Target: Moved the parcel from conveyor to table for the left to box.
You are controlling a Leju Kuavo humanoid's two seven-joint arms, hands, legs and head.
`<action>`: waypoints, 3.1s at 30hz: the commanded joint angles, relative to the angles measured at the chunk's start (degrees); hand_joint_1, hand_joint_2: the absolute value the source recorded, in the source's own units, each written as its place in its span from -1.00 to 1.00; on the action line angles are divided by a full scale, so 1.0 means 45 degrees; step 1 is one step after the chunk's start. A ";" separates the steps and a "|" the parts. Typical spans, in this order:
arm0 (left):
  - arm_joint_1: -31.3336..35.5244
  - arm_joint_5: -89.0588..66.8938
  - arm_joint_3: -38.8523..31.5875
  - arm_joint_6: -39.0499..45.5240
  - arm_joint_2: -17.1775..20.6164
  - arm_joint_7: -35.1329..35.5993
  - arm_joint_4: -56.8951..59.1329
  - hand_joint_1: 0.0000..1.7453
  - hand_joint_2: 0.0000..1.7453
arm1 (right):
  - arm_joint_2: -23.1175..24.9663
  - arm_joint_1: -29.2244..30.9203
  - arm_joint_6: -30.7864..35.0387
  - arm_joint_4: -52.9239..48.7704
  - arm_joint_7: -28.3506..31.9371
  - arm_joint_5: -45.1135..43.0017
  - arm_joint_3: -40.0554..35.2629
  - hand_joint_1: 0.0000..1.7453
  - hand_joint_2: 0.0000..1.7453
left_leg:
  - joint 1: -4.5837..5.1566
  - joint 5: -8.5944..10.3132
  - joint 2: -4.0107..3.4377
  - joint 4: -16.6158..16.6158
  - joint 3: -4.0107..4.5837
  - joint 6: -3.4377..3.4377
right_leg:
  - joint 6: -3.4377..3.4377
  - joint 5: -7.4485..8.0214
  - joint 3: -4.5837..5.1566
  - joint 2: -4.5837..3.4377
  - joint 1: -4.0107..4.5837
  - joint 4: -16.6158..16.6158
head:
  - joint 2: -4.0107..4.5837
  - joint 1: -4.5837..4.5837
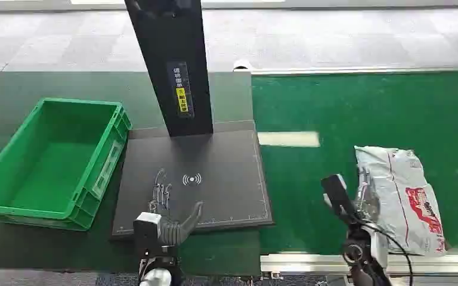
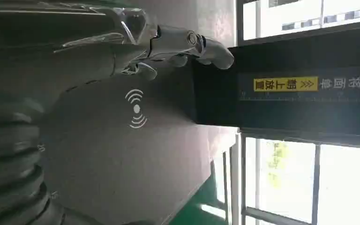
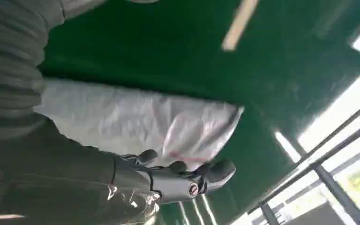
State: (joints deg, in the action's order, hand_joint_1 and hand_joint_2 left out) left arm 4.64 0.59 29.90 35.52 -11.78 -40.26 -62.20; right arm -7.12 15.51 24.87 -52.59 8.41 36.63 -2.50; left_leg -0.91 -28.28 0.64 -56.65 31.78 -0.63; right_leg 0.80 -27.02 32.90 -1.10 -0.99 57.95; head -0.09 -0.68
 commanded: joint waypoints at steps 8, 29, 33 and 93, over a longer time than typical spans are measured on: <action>-0.0595 0.0035 0.0520 -0.0477 -0.0085 0.0058 0.0293 -1.00 1.00 | -0.1563 0.1593 -0.2515 0.5033 -0.3354 0.2134 0.3151 -1.00 1.00 | 0.0000 0.0008 0.0052 0.0021 -0.0017 0.0025 | 0.0003 -0.0005 -0.0036 0.0081 0.0006 -0.0039 | 0.0000 -0.0005; -0.1374 0.0504 0.0777 -0.0128 0.0690 0.0058 -0.0628 -1.00 1.00 | -0.0728 0.1454 -0.2608 0.5374 -0.3526 0.3318 0.3319 1.00 1.00 | -0.0011 0.0001 0.0058 0.0045 -0.0075 0.0009 | 0.0012 -0.0022 -0.0120 0.0088 0.0018 -0.0063 | 0.0000 -0.0005; -0.1570 0.0691 0.0929 0.0436 0.0914 0.0058 -0.1035 -1.00 1.00 | 0.0021 0.0873 -0.1511 0.2667 -0.1535 0.2830 0.3535 1.00 1.00 | -0.0007 -0.0003 0.0027 0.0025 -0.0071 0.0008 | 0.0016 -0.0017 -0.0104 0.0055 0.0013 -0.0038 | 0.0000 -0.0014; 0.0449 0.0547 -0.0576 0.0536 -0.0850 0.0058 0.0427 -1.00 1.00 | 0.3045 -0.0313 -0.3847 -0.3677 0.1198 0.0106 -0.4243 -1.00 1.00 | -0.0012 0.0008 0.0054 0.0014 0.0018 0.0011 | 0.0010 -0.0035 -0.0009 0.0089 0.0021 -0.0022 | 0.0000 -0.0005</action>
State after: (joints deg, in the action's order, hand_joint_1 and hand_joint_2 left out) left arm 5.38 2.84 25.86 37.90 -13.90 -40.13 -64.06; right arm 6.95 12.21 5.05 -72.87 14.91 37.07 -22.86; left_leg -0.98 -28.26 0.90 -56.63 31.92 -0.66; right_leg 0.87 -27.20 32.95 -0.81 -0.91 57.93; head -0.09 -0.70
